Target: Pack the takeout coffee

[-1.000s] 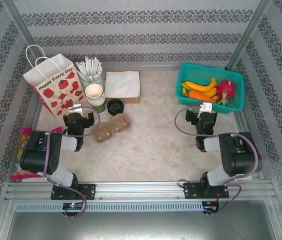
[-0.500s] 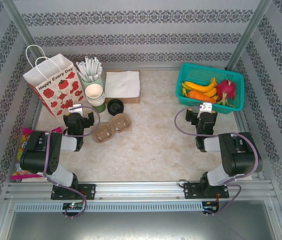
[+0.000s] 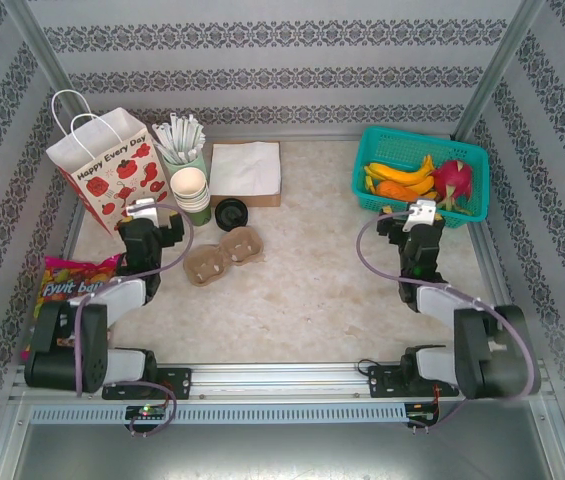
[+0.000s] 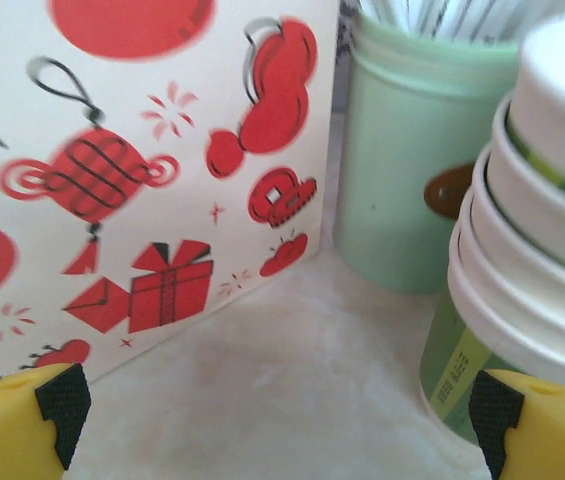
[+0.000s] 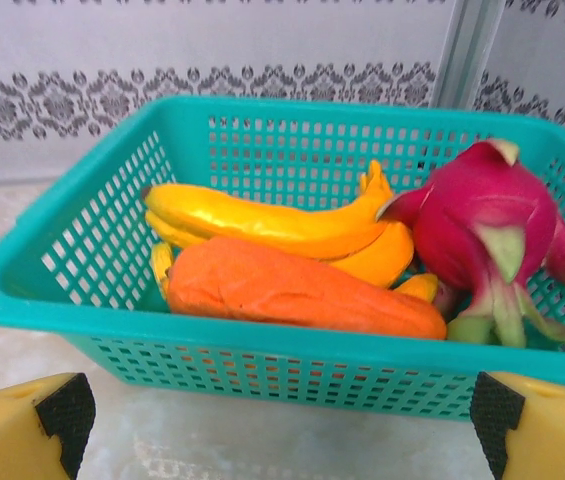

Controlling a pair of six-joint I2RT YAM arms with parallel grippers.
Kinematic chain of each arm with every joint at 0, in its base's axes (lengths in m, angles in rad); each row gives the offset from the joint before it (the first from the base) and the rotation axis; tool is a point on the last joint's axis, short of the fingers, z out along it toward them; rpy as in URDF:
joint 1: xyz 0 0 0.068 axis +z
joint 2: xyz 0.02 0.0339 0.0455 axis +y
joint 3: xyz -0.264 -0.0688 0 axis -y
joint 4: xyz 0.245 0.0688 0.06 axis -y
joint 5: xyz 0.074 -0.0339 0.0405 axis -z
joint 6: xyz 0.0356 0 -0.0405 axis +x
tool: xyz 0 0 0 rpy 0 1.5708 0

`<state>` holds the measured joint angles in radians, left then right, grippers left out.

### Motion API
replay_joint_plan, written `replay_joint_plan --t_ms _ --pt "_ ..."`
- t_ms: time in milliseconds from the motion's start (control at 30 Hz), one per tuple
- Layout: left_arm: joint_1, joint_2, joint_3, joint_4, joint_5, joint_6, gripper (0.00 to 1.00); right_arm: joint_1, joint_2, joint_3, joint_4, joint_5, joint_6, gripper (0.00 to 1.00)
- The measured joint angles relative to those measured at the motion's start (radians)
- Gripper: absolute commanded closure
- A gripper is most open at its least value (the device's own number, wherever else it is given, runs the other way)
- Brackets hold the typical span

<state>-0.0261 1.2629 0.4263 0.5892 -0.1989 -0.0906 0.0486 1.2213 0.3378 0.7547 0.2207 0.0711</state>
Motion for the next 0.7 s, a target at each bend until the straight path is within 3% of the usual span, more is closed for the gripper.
replay_joint_plan --t_ms 200,333,500,700 --pt "0.000 -0.194 0.022 -0.256 -0.094 -0.182 0.00 0.002 -0.142 0.158 -0.403 -0.013 0.191 0.02" --pt "0.000 -0.245 0.103 -0.477 -0.105 -0.330 0.00 0.056 -0.159 0.227 -0.557 -0.063 0.348 0.02" --pt "0.000 -0.253 0.237 -0.763 -0.024 -0.529 0.00 0.201 -0.150 0.208 -0.657 -0.129 0.557 0.02" --pt "0.000 -0.211 0.392 -1.064 0.138 -0.638 0.00 0.388 -0.113 0.267 -0.749 -0.098 0.608 0.02"
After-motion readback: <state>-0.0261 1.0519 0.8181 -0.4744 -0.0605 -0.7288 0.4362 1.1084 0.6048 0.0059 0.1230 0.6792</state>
